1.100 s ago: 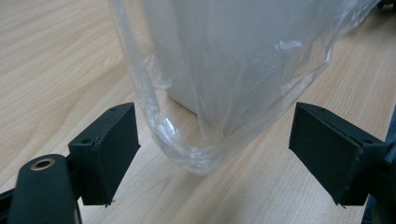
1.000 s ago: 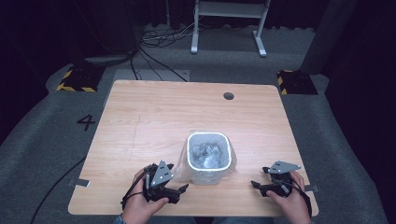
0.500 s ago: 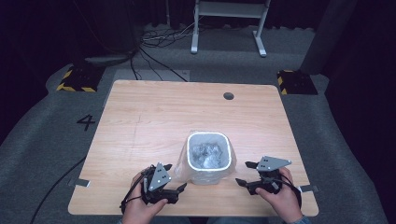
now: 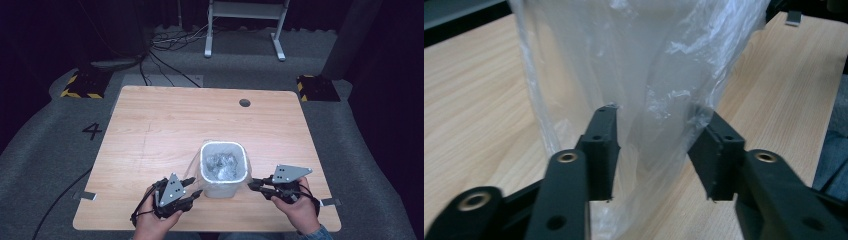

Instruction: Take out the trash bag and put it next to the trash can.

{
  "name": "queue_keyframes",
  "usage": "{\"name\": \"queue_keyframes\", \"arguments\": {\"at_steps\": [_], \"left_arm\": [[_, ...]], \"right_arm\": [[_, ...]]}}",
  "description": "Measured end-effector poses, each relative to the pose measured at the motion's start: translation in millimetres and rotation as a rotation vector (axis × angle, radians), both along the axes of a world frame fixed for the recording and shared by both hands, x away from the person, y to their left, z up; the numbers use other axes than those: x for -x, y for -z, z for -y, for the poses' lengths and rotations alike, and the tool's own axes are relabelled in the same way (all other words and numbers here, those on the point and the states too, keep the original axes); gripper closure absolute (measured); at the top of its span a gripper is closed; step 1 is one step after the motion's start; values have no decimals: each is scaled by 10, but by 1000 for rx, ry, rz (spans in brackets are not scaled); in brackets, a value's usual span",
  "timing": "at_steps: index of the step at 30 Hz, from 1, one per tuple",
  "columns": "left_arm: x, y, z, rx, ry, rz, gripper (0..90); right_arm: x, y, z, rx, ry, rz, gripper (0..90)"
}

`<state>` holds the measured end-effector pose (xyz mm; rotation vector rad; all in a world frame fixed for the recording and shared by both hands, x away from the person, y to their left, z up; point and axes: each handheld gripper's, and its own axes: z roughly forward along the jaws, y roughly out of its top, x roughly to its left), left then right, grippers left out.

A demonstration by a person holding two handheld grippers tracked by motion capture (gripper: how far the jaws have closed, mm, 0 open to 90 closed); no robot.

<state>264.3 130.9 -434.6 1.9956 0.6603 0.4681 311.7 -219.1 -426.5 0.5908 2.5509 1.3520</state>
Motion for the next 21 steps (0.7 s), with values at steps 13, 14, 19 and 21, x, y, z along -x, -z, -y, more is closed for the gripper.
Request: {"name": "queue_keyframes", "arguments": {"at_steps": [13,14,19,21], "left_arm": [[36,-373,-94,53,27,38,755],[18,-398,-103,63,27,41,758],[-106,-476,-158,72,-13,60,777],[-176,-462,-178,63,-36,63,778]], "right_arm": [[188,-431,43,-9,-24,108,899],[182,-451,38,-13,-19,114,900],[156,-581,10,-30,19,162,900],[106,-613,-3,-42,25,159,900]]}}
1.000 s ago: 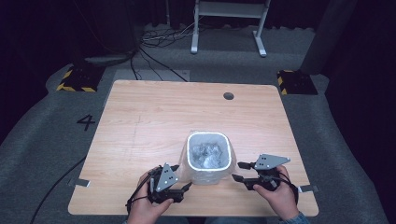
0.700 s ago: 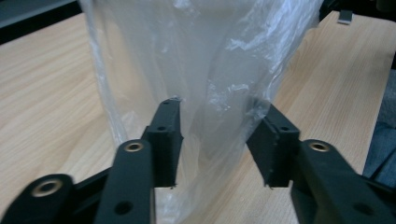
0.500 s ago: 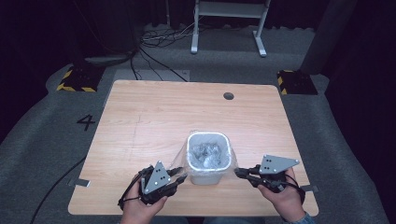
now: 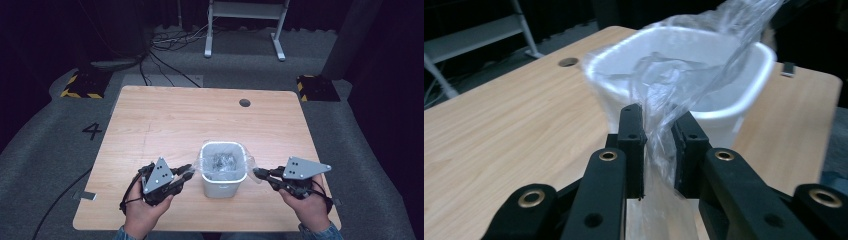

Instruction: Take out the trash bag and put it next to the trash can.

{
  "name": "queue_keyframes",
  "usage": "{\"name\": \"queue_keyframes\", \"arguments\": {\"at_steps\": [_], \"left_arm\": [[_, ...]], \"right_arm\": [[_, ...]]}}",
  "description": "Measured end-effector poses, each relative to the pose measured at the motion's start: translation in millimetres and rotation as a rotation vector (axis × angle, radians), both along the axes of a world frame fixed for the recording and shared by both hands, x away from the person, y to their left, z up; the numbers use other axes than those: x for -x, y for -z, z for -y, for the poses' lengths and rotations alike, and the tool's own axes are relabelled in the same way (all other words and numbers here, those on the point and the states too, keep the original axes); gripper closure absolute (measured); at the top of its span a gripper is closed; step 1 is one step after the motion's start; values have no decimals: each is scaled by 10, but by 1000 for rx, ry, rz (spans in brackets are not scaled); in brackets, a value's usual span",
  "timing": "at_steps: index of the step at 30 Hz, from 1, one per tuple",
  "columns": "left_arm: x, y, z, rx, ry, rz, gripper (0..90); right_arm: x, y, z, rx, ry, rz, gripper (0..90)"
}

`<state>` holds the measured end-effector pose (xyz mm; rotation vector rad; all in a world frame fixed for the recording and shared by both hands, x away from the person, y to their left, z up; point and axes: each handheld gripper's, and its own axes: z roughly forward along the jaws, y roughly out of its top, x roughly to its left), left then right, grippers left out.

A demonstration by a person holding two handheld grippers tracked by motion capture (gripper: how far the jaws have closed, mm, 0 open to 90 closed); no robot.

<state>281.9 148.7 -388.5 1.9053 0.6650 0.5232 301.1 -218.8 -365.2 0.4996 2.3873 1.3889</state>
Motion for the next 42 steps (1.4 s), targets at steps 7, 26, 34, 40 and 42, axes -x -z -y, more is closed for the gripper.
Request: {"name": "queue_keyframes", "arguments": {"at_steps": [7,26,34,40,42], "left_arm": [[-255,133,-31,-38,-42,-51,778],[-522,528,14,-31,1,-157,866],[-505,526,18,-47,6,-165,868],[-493,526,19,-53,13,-171,870],[-493,531,18,-53,13,-175,870]], "right_arm": [[-275,46,-49,-1,31,-63,900],[-657,364,-146,-19,79,-203,900],[-592,305,-89,6,155,-135,549],[-476,266,73,-47,196,-115,410],[-388,224,148,-76,193,-105,391]]}}
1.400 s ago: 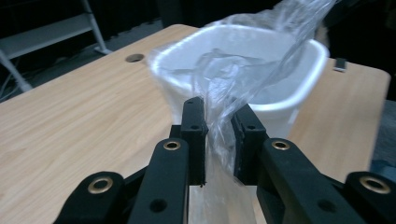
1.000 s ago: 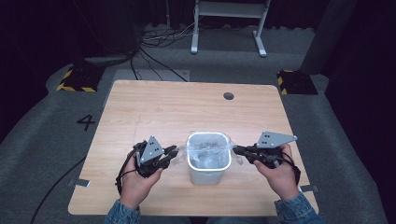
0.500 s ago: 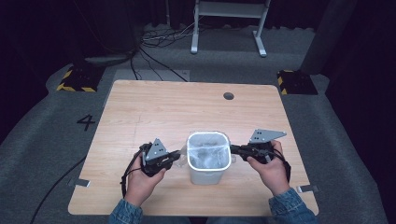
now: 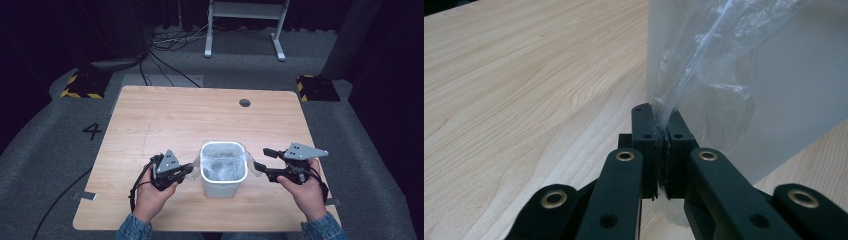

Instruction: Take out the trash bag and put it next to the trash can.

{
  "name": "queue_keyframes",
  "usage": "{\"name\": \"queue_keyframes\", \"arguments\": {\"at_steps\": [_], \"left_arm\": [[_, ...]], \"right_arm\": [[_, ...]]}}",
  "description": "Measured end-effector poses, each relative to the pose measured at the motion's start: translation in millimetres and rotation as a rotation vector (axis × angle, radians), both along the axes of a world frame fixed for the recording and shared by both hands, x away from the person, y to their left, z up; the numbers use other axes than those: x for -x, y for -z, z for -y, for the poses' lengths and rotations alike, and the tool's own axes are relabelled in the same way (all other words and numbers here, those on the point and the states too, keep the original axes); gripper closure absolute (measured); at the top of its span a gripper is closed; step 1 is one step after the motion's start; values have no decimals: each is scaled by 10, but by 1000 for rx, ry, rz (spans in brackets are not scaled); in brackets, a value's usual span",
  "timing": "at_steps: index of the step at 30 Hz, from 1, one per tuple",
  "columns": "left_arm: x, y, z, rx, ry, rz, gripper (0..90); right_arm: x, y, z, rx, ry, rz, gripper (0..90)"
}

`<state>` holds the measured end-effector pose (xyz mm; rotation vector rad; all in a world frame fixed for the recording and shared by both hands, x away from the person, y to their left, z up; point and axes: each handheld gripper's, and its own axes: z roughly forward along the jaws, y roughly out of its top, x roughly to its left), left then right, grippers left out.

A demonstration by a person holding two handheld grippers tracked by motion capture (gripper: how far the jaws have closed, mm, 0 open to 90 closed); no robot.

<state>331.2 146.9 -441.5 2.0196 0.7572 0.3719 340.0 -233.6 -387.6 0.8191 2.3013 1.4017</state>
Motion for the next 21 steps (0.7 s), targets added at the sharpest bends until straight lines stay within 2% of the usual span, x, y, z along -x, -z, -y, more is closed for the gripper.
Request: {"name": "queue_keyframes", "arguments": {"at_steps": [2,5,9,12,13,14,15,16,18,19,20,21], "left_arm": [[-2,3,-2,-2,-2,-3,871],[-6,9,-15,-10,-2,-1,870],[-26,62,-64,28,-14,-21,869],[-30,72,-77,30,-15,-24,867],[-23,63,-76,29,-15,-24,866],[-23,63,-76,29,-15,-24,863],[-20,57,-77,28,-17,-20,863],[-17,49,-83,26,-19,-15,856],[-12,43,-89,29,-24,-10,843],[-6,36,-90,35,-27,-7,822],[-5,28,-89,42,-35,8,771],[-8,17,-87,47,-50,26,662]], "right_arm": [[26,-6,18,1,0,0,386],[80,39,49,33,2,-13,357],[127,128,90,46,2,-23,352],[125,259,81,60,-4,-57,382],[125,278,74,61,-15,-68,450],[125,278,74,61,-15,-68,450],[135,294,62,58,-36,-89,568],[147,293,30,56,-60,-105,737],[162,259,4,67,-67,-110,843],[165,228,-5,72,-71,-98,893],[168,189,-12,71,-63,-89,900],[167,143,-13,68,-51,-75,900]]}}
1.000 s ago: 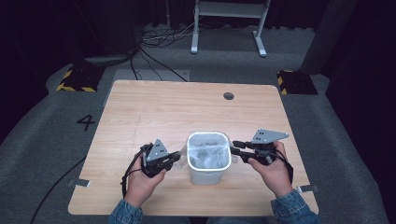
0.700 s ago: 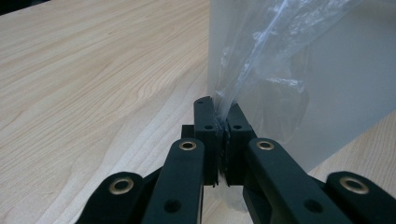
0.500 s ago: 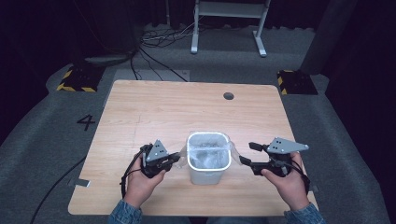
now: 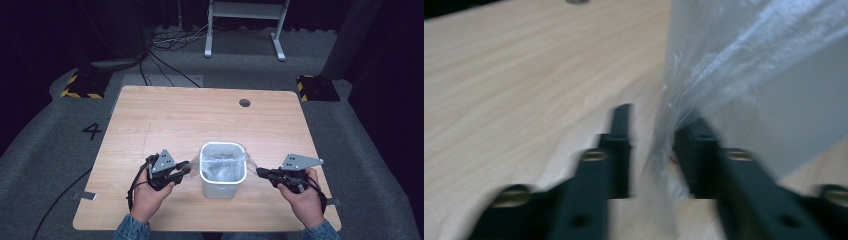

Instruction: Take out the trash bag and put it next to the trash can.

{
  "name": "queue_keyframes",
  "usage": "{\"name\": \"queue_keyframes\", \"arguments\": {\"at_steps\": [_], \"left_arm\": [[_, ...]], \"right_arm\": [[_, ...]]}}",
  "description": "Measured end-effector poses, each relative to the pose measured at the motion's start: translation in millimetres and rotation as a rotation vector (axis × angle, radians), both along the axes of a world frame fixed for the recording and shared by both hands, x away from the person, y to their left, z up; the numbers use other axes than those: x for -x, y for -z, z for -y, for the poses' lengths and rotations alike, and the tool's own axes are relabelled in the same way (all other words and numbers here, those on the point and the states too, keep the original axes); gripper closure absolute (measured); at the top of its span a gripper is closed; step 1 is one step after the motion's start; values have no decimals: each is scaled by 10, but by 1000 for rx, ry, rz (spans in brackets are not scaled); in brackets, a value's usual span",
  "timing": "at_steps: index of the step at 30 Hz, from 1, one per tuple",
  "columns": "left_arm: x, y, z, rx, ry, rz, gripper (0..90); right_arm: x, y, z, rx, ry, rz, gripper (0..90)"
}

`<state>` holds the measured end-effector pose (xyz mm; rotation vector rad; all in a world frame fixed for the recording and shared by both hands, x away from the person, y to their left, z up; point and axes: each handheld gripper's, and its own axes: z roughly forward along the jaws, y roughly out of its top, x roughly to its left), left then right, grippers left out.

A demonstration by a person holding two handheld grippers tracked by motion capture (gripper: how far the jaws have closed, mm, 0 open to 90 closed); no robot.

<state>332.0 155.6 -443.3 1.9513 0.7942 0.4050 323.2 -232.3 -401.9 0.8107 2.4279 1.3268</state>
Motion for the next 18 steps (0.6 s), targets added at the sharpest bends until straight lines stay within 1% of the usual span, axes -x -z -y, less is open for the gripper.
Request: {"name": "queue_keyframes", "arguments": {"at_steps": [1,2,4,6,9,11,15,18], "left_arm": [[-7,-16,-2,1,-12,20,535],[-8,-37,-10,5,-21,37,448],[4,-93,-36,23,-24,66,339],[28,-156,-62,44,-16,75,277],[76,-248,-68,38,-5,95,258],[100,-291,-61,44,2,101,251],[128,-334,-61,59,-1,104,251],[136,-367,-75,85,-7,116,257]], "right_arm": [[-4,-51,1,-7,11,15,900],[-13,-103,1,-15,23,30,900],[-31,-214,-14,-24,37,55,900],[-54,-327,-44,-30,45,79,900],[-94,-483,-118,-51,41,116,900],[-123,-570,-185,-64,29,145,900],[-186,-685,-335,-65,8,163,900],[-219,-737,-435,-73,-8,170,900]]}}
